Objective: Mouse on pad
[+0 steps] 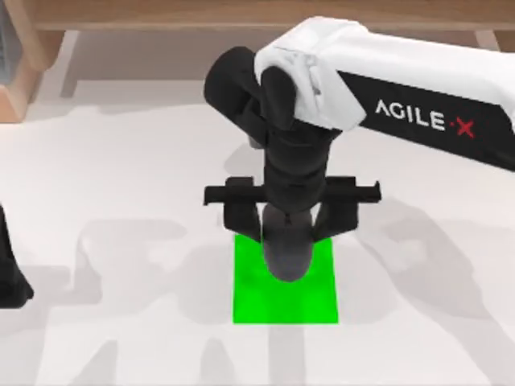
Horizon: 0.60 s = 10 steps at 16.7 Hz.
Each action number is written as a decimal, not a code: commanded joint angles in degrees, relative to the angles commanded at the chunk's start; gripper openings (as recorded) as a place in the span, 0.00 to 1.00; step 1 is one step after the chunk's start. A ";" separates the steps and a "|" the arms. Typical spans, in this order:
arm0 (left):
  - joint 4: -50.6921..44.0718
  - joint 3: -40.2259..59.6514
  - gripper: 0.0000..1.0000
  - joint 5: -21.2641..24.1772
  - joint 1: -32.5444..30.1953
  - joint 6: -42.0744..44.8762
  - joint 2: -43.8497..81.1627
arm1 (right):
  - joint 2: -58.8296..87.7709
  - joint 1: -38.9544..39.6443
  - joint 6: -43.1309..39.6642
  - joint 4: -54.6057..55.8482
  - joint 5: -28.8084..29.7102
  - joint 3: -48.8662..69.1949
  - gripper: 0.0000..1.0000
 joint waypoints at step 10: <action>0.00 0.00 1.00 0.00 0.00 0.00 0.00 | 1.29 0.20 0.01 5.58 0.01 -4.19 0.00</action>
